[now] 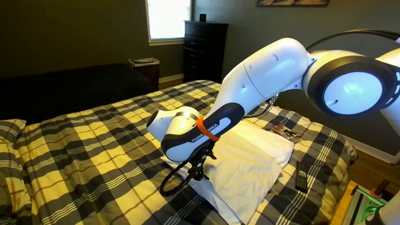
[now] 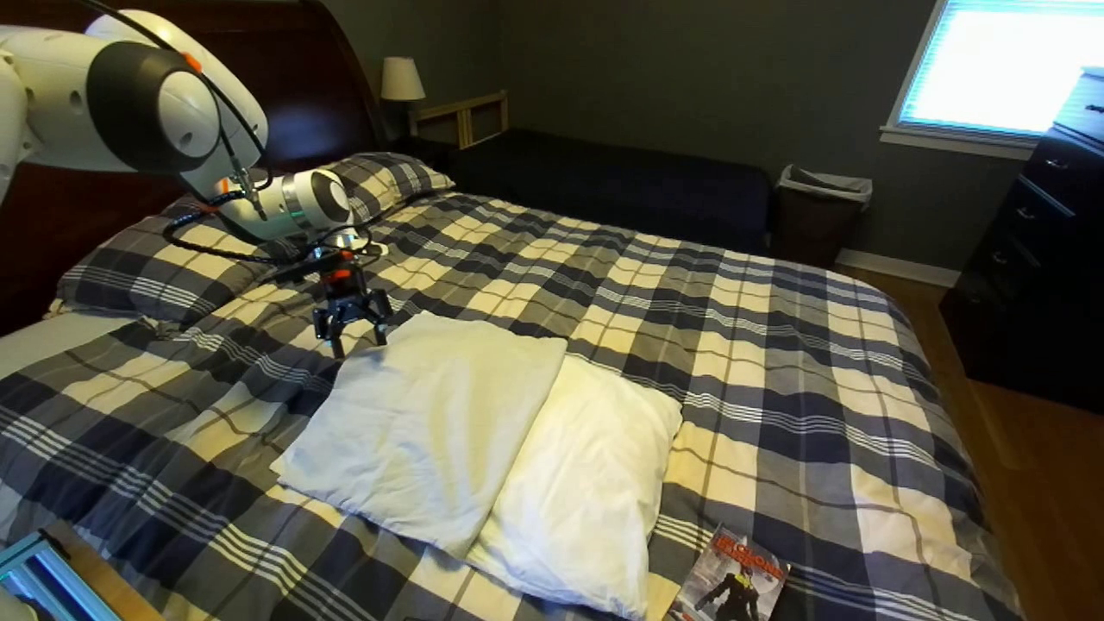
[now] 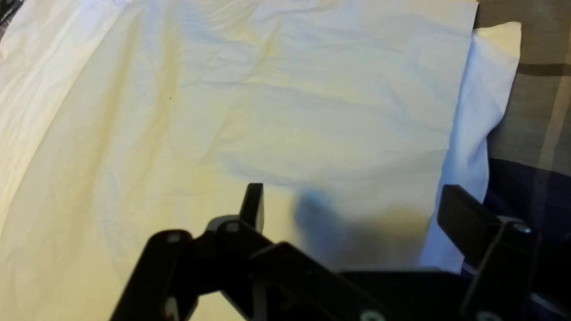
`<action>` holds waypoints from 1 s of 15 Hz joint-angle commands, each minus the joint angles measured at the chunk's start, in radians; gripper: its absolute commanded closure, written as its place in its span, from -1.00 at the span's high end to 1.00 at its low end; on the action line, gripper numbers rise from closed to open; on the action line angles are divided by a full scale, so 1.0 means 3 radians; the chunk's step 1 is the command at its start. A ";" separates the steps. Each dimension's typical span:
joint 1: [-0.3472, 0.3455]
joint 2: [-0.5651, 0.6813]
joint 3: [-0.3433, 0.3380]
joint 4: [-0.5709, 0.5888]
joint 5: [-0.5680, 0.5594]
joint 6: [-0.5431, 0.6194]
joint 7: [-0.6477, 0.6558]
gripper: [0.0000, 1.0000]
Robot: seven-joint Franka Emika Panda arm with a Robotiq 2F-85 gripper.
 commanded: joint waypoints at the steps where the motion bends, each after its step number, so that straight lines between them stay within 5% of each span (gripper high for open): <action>1: 0.0004 0.0116 0.0003 0.0151 0.0045 -0.0081 -0.0044 1.00; 8: -0.0009 0.0180 0.0006 0.0213 0.0089 -0.0122 -0.0065 0.94; 9: -0.0007 0.0182 0.0003 0.0216 0.0094 -0.0124 -0.0056 0.53; 11: -0.0006 0.0179 -0.0003 0.0215 0.0103 -0.0131 -0.0038 0.40; 15: -0.0006 0.0175 -0.0009 0.0226 0.0126 -0.0181 -0.0025 -0.22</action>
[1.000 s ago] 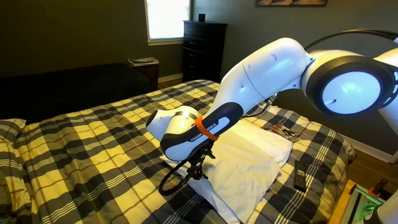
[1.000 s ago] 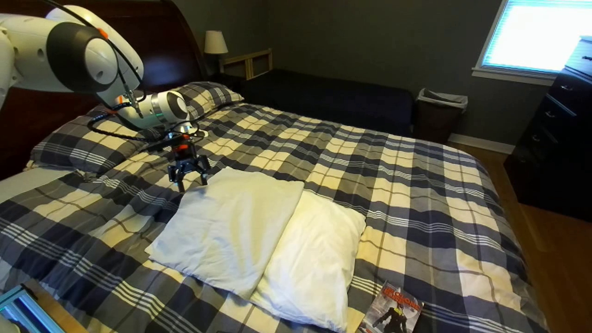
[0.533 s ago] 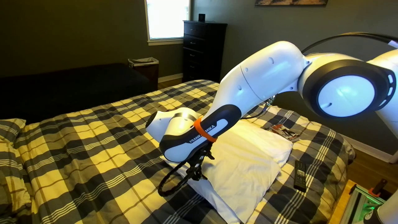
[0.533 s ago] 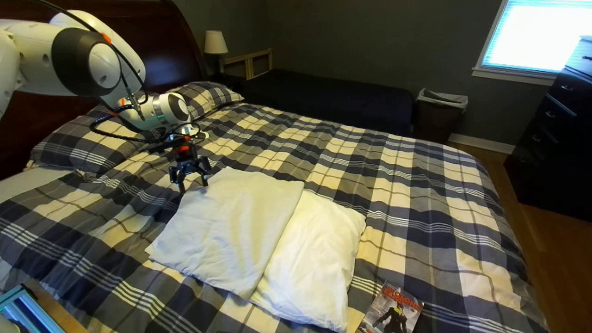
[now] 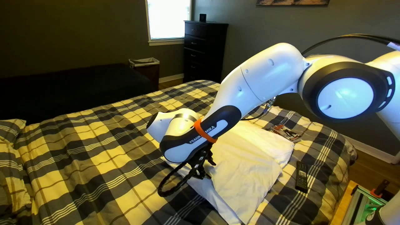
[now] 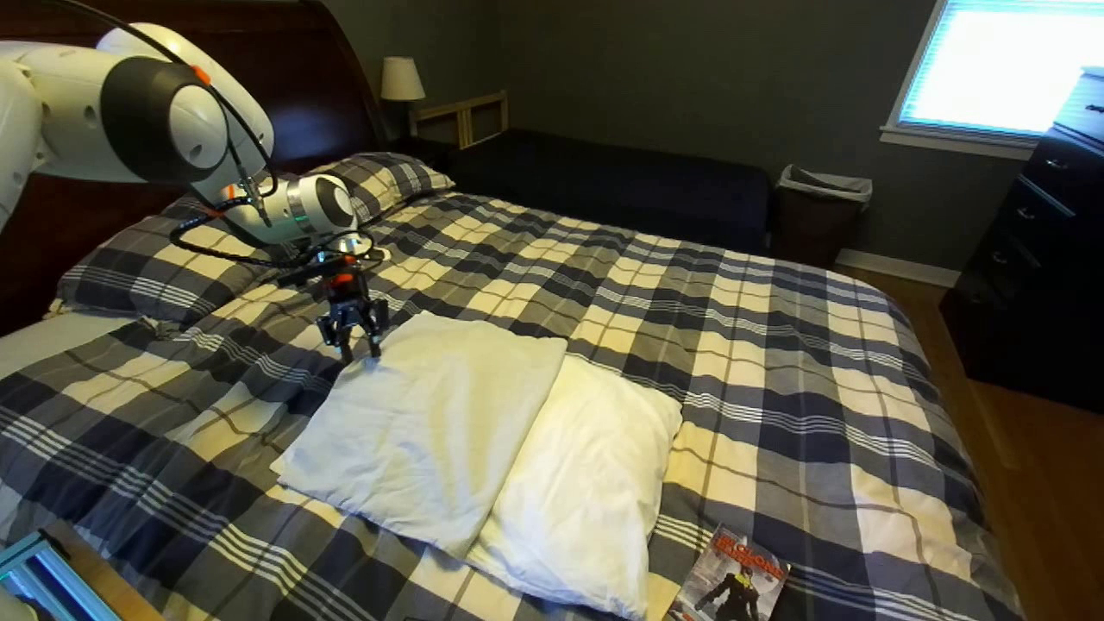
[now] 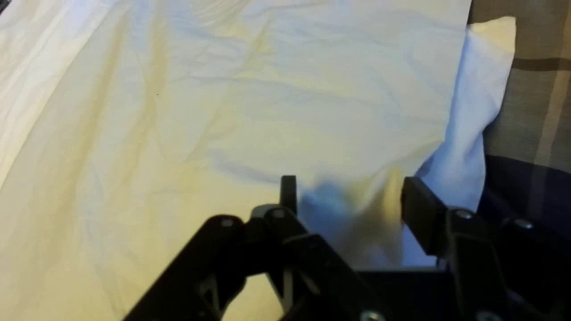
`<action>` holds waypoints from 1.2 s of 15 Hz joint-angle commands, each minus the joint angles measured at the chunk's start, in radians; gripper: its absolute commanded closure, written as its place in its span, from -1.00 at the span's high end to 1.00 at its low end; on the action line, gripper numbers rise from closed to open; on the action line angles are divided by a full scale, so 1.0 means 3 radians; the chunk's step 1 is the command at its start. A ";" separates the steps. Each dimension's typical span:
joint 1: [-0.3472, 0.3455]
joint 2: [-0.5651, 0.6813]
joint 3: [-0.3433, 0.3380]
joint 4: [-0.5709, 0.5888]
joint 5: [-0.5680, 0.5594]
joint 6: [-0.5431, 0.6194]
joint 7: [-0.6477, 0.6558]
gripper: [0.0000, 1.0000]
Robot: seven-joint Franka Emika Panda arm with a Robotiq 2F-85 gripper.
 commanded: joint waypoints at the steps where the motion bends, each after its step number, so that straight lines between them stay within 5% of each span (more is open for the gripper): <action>1: -0.0008 0.0054 -0.0002 0.0104 0.0082 -0.0146 -0.0012 -0.40; 5: -0.0031 0.0056 -0.0002 0.0112 0.0116 -0.0147 -0.0019 -0.97; 12: -0.0088 0.0001 -0.0001 0.0051 0.0185 -0.0079 -0.0023 -1.00; 13: -0.0087 -0.0007 0.0002 0.0058 0.0187 -0.0072 -0.0026 -0.48; 14: -0.0080 -0.0016 0.0002 0.0060 0.0177 -0.0068 -0.0027 -0.46; 18: -0.0055 -0.0038 0.0015 0.0091 0.0165 -0.0063 -0.0036 0.12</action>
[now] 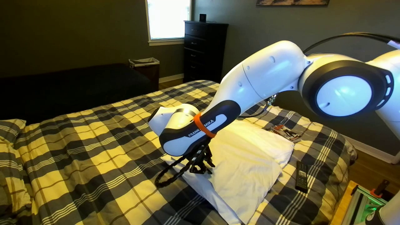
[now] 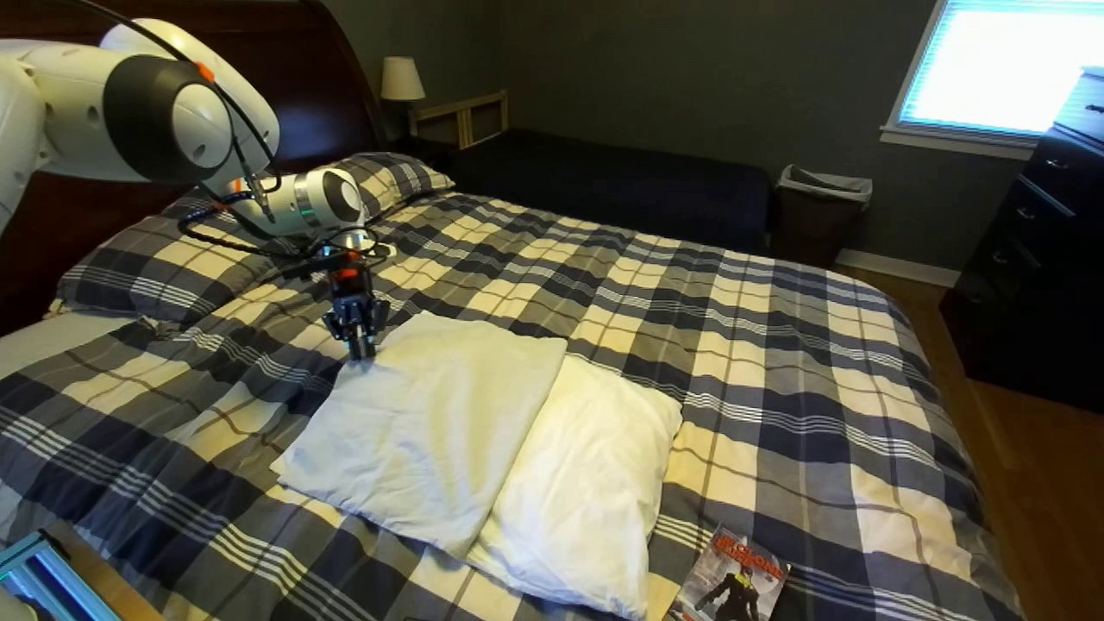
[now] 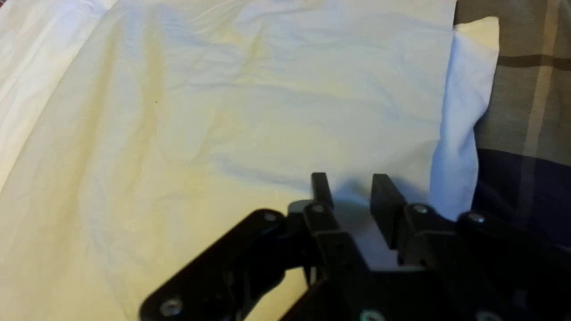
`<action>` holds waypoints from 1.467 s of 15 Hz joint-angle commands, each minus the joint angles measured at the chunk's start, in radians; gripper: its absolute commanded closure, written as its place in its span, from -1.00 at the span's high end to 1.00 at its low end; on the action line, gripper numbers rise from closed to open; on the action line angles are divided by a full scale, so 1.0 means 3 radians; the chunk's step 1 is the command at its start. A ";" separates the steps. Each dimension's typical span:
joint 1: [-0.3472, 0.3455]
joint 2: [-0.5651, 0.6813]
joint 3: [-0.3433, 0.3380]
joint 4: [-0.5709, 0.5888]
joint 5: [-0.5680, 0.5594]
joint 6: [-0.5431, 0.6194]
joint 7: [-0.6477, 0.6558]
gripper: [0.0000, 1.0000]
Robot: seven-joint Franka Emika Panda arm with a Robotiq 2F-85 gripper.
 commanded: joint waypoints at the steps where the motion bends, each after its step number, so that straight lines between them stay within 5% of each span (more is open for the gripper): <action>1: 0.0006 -0.0008 0.0024 0.0042 0.0041 -0.0020 -0.0056 0.25; 6: 0.0000 0.0128 0.0056 0.0176 0.0040 -0.0076 -0.0257 0.97; 13: 0.0009 0.0226 0.0045 0.0220 0.0065 -0.0109 -0.0284 1.00; 14: 0.0010 0.0227 0.0042 0.0216 0.0068 -0.0110 -0.0274 0.50; 16: 0.0007 0.0211 0.0043 0.0188 0.0081 -0.0086 -0.0252 0.31; 22: -0.0012 0.0157 0.0044 0.0139 0.0183 -0.0093 -0.0203 -0.65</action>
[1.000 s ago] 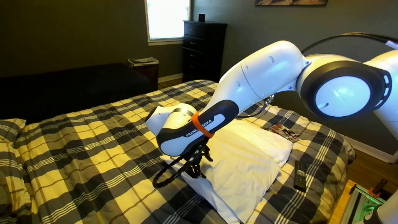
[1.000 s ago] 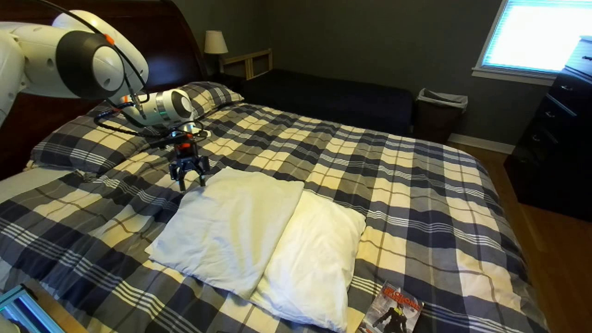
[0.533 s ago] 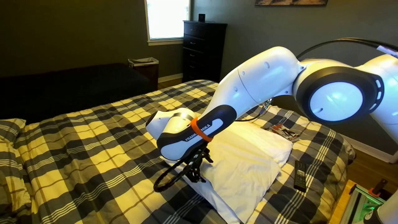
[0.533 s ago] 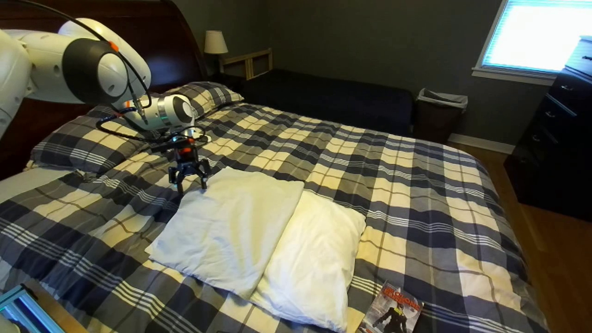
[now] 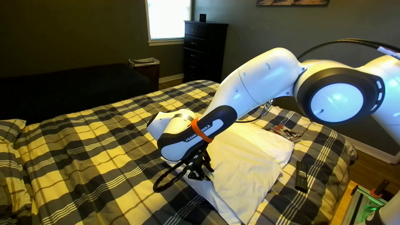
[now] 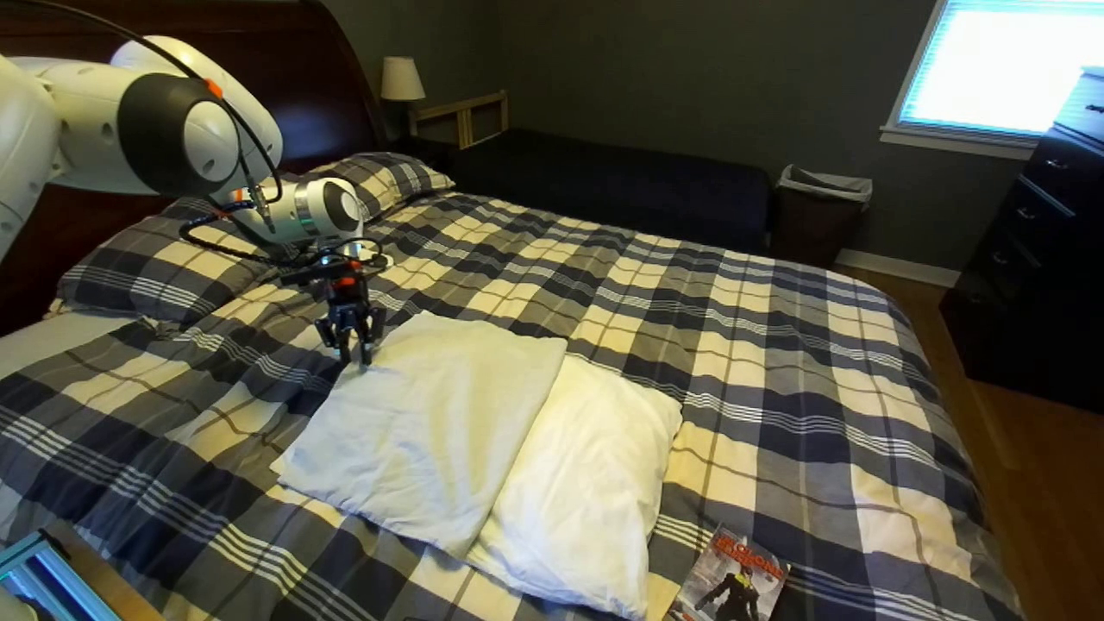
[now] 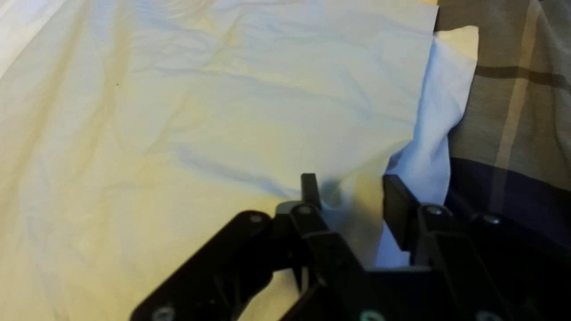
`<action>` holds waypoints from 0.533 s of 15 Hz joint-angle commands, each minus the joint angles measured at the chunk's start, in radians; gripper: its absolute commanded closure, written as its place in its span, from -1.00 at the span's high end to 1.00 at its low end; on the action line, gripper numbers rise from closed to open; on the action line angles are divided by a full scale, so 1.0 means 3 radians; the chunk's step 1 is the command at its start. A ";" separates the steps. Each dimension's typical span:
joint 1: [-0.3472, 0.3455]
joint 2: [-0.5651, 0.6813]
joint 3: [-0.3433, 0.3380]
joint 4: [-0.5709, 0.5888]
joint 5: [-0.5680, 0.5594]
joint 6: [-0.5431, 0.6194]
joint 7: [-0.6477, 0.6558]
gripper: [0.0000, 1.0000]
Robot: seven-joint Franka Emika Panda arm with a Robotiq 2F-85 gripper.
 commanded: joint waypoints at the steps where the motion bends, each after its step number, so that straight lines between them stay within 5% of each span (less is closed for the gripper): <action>1: -0.0028 0.0010 0.0008 0.0039 0.0093 -0.0093 0.0011 -0.78; 3: -0.0033 0.0028 0.0000 0.0063 0.0096 -0.0153 -0.0029 -1.00; 8: -0.0054 -0.0046 -0.0031 -0.0012 0.0040 -0.0211 -0.0060 -0.99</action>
